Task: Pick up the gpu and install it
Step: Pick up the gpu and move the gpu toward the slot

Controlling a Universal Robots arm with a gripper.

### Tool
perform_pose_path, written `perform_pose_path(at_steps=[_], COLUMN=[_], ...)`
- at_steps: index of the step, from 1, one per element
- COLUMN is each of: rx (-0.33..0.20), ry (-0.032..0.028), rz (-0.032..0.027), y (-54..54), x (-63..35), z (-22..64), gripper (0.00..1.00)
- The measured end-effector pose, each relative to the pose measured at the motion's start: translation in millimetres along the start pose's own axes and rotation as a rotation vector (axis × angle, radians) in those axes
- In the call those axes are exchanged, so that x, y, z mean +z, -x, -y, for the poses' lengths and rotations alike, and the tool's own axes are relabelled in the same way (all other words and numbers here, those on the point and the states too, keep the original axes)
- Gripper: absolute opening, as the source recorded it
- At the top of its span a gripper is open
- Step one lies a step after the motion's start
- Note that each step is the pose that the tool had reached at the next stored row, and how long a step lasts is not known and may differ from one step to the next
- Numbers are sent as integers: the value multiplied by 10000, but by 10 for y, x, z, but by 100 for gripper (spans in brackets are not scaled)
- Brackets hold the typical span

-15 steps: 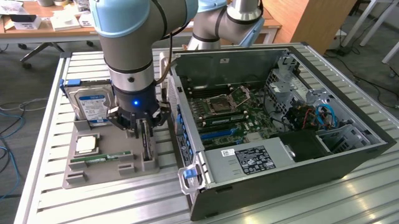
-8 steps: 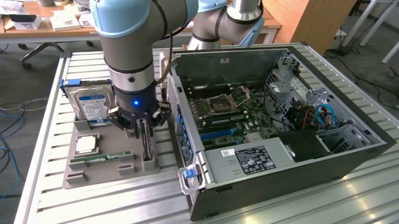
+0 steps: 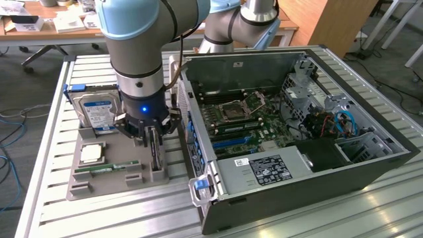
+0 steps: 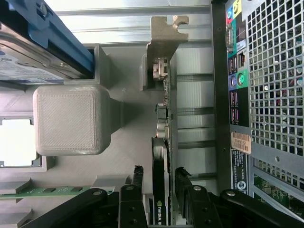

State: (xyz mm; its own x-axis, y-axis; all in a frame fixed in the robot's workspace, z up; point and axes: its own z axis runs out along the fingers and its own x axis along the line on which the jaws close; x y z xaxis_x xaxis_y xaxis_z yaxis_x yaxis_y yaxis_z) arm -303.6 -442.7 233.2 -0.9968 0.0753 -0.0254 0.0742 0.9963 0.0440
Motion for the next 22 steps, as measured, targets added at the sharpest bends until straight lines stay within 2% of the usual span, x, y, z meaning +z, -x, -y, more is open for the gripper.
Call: perform_pose_path(at_steps=[22], rx=[2], ry=[0], rz=[1], y=[16], x=[1], z=[-1], gripper=[40])
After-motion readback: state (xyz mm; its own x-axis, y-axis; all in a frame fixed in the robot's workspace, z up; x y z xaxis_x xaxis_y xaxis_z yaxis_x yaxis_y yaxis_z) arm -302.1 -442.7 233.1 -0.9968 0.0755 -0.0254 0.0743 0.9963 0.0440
